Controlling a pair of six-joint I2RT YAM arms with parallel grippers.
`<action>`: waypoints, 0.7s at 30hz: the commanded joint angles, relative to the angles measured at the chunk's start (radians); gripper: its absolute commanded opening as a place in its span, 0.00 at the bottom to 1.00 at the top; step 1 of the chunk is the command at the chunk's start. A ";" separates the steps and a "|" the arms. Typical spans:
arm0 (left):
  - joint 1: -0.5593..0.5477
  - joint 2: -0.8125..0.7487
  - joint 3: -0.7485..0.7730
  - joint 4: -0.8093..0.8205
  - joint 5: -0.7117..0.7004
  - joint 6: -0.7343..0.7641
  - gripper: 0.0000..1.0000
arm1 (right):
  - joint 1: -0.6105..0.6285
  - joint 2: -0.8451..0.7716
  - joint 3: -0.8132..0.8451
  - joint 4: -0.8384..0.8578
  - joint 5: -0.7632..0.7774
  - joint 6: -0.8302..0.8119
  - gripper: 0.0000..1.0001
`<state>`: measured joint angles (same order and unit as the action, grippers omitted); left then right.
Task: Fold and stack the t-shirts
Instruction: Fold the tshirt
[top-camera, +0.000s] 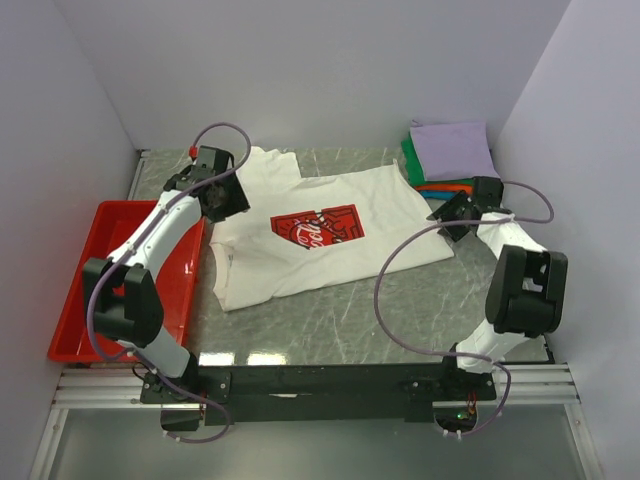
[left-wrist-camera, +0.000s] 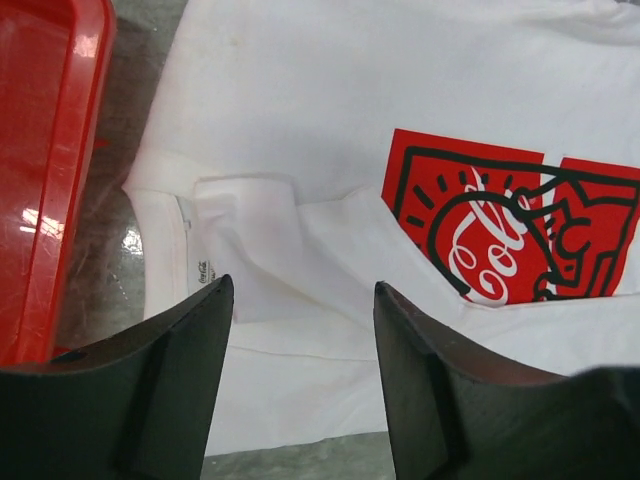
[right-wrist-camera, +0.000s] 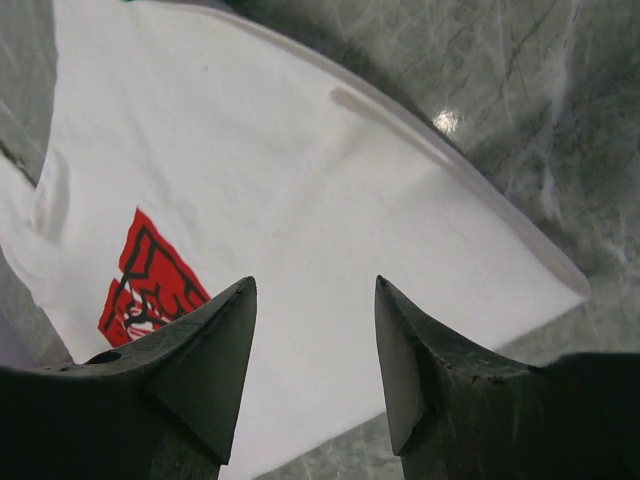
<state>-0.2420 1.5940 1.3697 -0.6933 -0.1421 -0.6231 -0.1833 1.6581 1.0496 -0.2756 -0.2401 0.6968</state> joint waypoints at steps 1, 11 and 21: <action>0.003 -0.051 0.022 0.028 0.022 -0.023 0.65 | 0.015 -0.141 -0.062 -0.004 0.005 -0.023 0.58; 0.000 -0.350 -0.360 0.024 -0.027 -0.344 0.71 | 0.016 -0.336 -0.332 0.056 -0.027 -0.017 0.52; -0.190 -0.554 -0.661 -0.006 -0.169 -0.645 0.67 | 0.048 -0.417 -0.441 0.045 0.125 0.004 0.51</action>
<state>-0.3809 1.0828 0.7425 -0.6876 -0.2348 -1.1168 -0.1345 1.2537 0.6285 -0.2588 -0.1879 0.6846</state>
